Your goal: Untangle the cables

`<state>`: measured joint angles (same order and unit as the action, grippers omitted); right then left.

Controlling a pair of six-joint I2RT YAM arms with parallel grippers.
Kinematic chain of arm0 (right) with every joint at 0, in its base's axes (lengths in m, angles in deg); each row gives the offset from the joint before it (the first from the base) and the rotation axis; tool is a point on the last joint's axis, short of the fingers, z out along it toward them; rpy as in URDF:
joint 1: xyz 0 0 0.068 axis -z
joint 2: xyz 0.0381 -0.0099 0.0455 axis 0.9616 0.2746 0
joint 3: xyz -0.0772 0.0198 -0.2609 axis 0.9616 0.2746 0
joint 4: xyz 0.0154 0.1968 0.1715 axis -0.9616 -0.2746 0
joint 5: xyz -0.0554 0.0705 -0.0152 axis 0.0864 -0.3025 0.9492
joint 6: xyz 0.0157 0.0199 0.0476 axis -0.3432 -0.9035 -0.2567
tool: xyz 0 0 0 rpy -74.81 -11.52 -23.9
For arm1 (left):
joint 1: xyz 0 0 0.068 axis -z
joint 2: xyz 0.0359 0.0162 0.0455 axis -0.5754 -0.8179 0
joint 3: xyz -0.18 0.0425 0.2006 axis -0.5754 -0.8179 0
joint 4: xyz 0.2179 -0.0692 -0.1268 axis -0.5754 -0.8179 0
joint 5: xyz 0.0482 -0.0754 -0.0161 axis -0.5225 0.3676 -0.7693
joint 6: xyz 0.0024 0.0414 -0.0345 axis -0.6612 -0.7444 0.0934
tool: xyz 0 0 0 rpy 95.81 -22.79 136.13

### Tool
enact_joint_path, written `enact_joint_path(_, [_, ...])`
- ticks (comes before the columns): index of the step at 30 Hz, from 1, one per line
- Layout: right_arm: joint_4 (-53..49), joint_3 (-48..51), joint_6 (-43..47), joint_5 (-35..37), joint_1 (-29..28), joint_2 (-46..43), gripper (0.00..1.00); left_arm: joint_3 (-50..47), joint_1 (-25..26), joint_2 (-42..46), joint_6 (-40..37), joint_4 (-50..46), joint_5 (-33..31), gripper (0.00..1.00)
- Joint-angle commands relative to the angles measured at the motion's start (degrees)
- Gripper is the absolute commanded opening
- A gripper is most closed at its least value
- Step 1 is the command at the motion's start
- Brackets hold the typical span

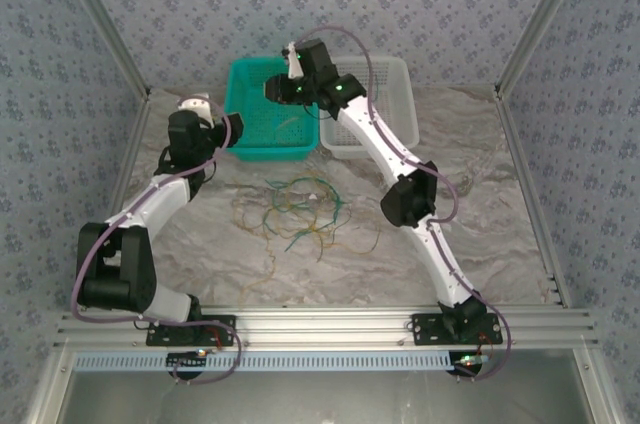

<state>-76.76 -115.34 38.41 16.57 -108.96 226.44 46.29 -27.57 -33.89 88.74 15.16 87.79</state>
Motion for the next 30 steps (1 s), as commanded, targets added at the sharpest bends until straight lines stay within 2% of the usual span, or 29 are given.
enact_joint_path(1, [-3.55,0.06,-0.80,-1.78,0.00,1.15,0.22,0.33,0.13,-1.66,-2.37,2.99,5.05,0.66])
enact_joint_path(3, [-3.94,0.71,0.91,-3.99,0.05,0.89,0.20,-0.54,0.12,-2.05,-3.06,5.90,9.01,0.66])
enact_joint_path(5, [-3.86,1.13,1.43,-5.53,0.09,0.54,0.13,-1.13,0.20,-2.66,-4.05,7.93,11.86,0.64])
enact_joint_path(10, [-1.82,2.06,1.45,-8.27,-0.04,-0.62,0.03,-1.12,0.18,-6.32,-5.03,11.13,16.19,0.63])
enact_joint_path(15, [-2.25,2.27,2.07,-8.65,-0.30,-1.67,0.00,0.70,0.48,-9.19,-5.14,13.25,17.18,0.66])
enact_joint_path(25, [-3.50,3.31,6.66,-12.25,-1.18,-3.25,0.02,9.19,0.89,-15.77,-9.06,14.97,17.78,0.73])
enact_joint_path(28, [-2.82,5.79,7.79,-13.37,-1.25,-5.00,0.01,12.09,0.91,-18.51,-9.87,15.25,19.13,0.74])
enact_joint_path(30, [-2.23,7.09,8.16,-13.68,-1.22,-6.22,0.01,14.08,0.90,-20.19,-10.14,14.79,18.75,0.70])
